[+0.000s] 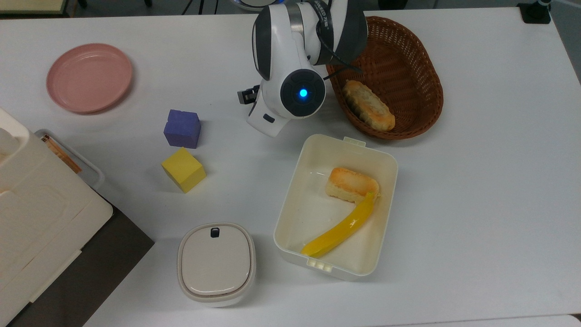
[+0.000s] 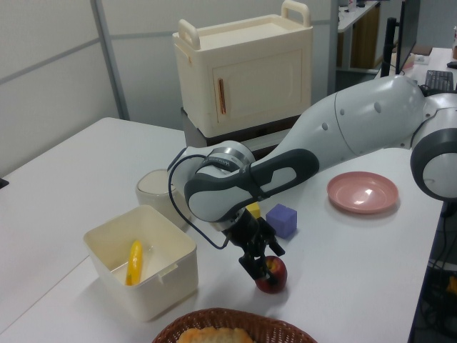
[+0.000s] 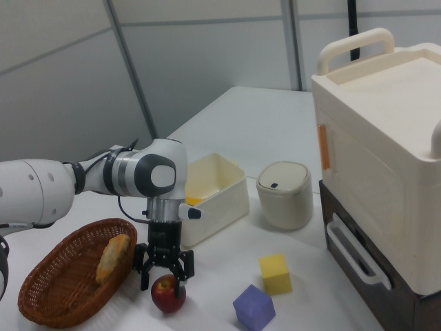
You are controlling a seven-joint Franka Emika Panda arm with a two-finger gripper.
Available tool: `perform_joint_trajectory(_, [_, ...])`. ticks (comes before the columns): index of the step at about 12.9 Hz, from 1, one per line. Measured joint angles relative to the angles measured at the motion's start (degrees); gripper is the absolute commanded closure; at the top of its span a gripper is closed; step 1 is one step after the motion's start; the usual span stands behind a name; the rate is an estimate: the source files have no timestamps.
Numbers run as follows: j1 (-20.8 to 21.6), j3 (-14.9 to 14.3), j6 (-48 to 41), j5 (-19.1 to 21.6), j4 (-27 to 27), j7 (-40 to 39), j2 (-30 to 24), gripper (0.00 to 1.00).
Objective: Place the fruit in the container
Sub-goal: 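Close the gripper on the red apple and lift it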
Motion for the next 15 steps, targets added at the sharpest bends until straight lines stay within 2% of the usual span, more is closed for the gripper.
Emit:
perform_joint_trajectory(1, [0.03, 0.00, 0.43, -0.01, 0.00, 0.00, 0.26, 0.24])
perform_joint_trajectory(3, [0.03, -0.07, 1.38, -0.11, 0.07, 0.05, 0.54, 0.71])
perform_joint_trajectory(4, [0.03, -0.14, 1.63, -0.27, 0.22, 0.20, 0.55, 0.91])
perform_joint_trajectory(5, [0.02, -0.23, 1.79, -0.56, 0.61, 0.59, 0.54, 1.00])
perform_joint_trajectory(11, [-1.60, -0.90, 2.27, -0.88, 6.87, 1.47, -1.23, 1.00])
perform_joint_trajectory(15, [-2.19, -0.94, 3.66, -0.13, 12.56, 6.50, -3.98, 0.99])
